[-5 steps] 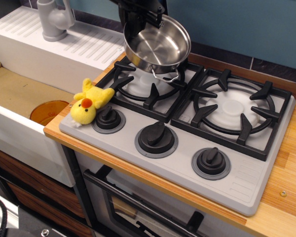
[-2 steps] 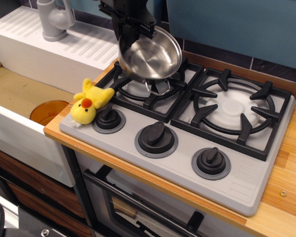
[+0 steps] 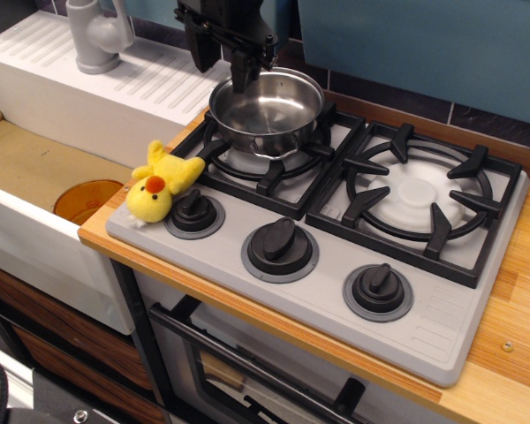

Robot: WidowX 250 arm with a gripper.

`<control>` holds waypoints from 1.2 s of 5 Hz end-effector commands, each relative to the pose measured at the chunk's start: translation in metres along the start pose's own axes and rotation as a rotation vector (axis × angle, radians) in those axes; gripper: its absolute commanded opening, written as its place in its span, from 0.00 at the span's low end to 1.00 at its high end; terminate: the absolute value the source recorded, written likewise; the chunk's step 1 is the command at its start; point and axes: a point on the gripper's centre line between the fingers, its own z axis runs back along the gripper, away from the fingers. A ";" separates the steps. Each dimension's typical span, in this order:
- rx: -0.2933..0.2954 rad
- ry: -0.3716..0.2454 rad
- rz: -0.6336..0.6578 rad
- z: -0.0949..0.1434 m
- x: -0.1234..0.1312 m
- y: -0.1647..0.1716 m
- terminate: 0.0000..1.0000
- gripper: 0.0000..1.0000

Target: Put pan on stove and put stuffedduck in pan

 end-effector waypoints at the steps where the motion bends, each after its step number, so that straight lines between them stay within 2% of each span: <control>1: 0.004 -0.031 -0.024 0.040 0.005 0.007 0.00 1.00; 5: 0.004 -0.031 -0.024 0.040 0.005 0.007 0.00 1.00; 6: 0.088 -0.071 0.046 0.046 -0.021 0.013 0.00 1.00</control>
